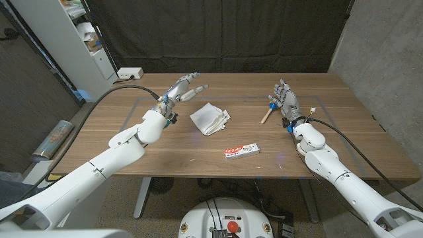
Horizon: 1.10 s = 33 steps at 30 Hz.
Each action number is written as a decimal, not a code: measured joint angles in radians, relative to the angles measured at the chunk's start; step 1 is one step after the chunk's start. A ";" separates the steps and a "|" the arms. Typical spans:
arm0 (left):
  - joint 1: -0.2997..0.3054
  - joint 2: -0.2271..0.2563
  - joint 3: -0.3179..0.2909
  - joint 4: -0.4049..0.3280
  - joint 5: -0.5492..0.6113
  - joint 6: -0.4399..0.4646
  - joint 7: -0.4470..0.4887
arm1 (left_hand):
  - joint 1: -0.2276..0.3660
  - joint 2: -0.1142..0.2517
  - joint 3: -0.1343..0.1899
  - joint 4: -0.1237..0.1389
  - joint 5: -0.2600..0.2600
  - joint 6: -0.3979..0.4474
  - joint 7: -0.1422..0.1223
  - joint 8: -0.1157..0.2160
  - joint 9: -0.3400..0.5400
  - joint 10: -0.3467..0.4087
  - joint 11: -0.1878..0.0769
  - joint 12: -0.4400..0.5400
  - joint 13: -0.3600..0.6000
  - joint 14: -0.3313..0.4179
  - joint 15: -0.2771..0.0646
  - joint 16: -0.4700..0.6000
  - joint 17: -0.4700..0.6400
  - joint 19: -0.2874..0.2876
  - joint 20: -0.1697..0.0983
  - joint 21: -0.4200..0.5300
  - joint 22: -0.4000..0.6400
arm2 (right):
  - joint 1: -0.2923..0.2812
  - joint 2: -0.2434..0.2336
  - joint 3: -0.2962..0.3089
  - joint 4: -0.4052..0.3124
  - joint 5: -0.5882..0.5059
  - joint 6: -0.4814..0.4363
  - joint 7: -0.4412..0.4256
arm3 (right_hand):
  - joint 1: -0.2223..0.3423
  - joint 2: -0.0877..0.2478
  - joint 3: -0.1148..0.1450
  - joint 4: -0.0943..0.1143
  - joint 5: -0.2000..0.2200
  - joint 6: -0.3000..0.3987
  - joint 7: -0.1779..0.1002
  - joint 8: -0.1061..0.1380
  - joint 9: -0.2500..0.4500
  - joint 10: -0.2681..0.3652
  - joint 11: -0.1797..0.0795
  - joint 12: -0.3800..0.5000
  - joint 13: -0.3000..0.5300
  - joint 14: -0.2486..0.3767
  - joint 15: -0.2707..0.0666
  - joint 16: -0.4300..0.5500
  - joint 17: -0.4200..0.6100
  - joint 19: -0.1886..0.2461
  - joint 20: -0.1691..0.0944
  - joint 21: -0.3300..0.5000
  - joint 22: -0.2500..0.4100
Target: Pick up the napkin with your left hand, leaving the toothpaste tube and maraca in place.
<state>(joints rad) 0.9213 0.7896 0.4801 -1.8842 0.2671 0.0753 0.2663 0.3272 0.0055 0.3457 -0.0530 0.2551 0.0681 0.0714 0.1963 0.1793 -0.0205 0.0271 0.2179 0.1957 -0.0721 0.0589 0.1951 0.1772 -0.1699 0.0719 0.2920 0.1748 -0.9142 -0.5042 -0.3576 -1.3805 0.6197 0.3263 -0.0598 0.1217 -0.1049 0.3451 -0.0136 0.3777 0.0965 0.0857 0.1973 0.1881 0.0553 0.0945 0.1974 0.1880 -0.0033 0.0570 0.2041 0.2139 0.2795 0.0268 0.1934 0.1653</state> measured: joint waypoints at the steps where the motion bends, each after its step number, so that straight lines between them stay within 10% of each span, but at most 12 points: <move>1: 0.000 0.000 0.000 0.000 0.002 0.005 -0.003 | 0.005 -0.005 0.000 0.000 0.000 0.000 0.000 0.000 0.000 0.000 0.000 0.000 0.000 0.000 0.000 0.000 0.000 0.000 0.000 0.000 0.000 | 0.000 0.000 0.000 0.000 0.000 0.000 0.000 | 0.000 0.000 0.000 0.000 0.000 0.000 0.000 0.000 0.000 0.000 0.000 0.000 0.000 0.000 0.000 0.000 0.000 0.000 0.000 0.000 0.000; 23: -0.037 0.006 0.055 0.007 0.044 0.052 -0.053 | 0.005 -0.005 -0.004 -0.004 -0.004 0.000 0.000 0.000 0.000 0.000 0.000 0.000 0.000 -0.004 0.004 0.000 0.000 0.001 0.006 -0.008 0.000 | 0.008 0.002 -0.001 0.000 -0.007 0.009 0.003 | 0.000 0.000 -0.004 -0.004 0.000 0.000 0.000 0.000 0.000 0.000 0.000 0.000 0.000 0.000 0.000 0.000 0.000 0.000 0.000 0.000 0.000; 33: -0.048 -0.003 0.076 0.023 0.068 0.068 -0.053 | 0.010 -0.008 -0.006 -0.014 -0.011 -0.011 -0.011 -0.008 0.000 -0.013 0.012 -0.004 0.000 -0.007 0.016 -0.008 0.002 -0.001 0.067 -0.015 0.000 | 0.012 0.005 -0.003 0.002 -0.010 0.009 -0.002 | 0.000 0.000 -0.004 -0.004 0.000 0.000 0.000 0.000 0.000 0.000 0.000 0.000 0.000 0.000 0.000 0.000 0.000 0.000 0.000 0.000 0.000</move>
<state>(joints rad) 0.8738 0.7865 0.5565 -1.8612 0.3346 0.1429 0.2136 0.3376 -0.0025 0.3396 -0.0672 0.2438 0.0571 0.0604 0.1885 0.1790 -0.0330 0.0396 0.2142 0.1957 -0.0794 0.0752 0.1870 0.1795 -0.1714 0.1391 0.2766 0.1746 -0.9024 -0.4988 -0.3602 -1.3788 0.6094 0.3352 -0.0615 0.1217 -0.1049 0.3409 -0.0179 0.3777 0.0965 0.0857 0.1973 0.1881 0.0553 0.0945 0.1974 0.1880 -0.0034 0.0569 0.2041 0.2141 0.2795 0.0268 0.1933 0.1653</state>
